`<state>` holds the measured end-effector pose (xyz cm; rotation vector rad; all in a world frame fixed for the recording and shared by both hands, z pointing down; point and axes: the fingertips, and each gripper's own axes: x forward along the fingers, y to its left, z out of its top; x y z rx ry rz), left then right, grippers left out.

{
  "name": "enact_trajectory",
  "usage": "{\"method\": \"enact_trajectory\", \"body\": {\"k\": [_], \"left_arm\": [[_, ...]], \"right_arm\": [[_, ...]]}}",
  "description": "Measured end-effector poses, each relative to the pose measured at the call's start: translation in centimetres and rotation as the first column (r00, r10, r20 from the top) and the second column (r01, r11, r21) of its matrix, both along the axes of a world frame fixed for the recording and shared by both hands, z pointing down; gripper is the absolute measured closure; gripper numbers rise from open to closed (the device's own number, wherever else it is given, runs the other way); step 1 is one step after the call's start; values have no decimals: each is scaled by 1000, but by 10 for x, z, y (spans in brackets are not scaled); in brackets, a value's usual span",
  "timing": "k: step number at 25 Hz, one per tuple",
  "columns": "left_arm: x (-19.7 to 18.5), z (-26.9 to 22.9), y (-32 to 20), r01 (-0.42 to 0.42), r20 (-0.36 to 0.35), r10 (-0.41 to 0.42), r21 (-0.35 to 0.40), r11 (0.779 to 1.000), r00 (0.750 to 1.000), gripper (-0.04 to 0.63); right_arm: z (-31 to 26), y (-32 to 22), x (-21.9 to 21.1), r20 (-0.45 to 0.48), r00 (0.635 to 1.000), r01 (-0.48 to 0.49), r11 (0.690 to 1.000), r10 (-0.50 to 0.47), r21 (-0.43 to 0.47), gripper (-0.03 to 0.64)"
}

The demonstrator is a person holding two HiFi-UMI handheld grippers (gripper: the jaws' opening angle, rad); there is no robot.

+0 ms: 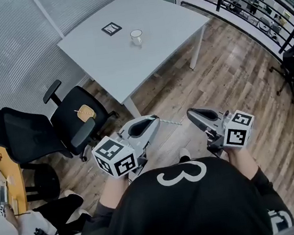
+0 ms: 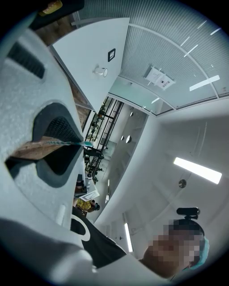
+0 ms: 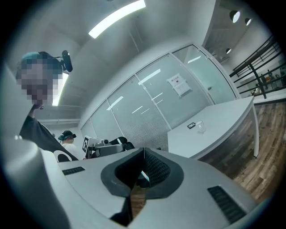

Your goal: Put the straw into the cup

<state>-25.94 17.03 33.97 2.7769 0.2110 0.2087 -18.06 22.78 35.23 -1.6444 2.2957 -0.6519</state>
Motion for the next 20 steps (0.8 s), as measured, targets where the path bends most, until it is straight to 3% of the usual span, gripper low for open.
{"method": "enact_trajectory", "body": {"k": [20], "left_arm": [[147,2,-26,73,60,-74,12,997,995,561]], "right_arm": [[-6,-35,145,30,996,79,996,-80,41,601]]}}
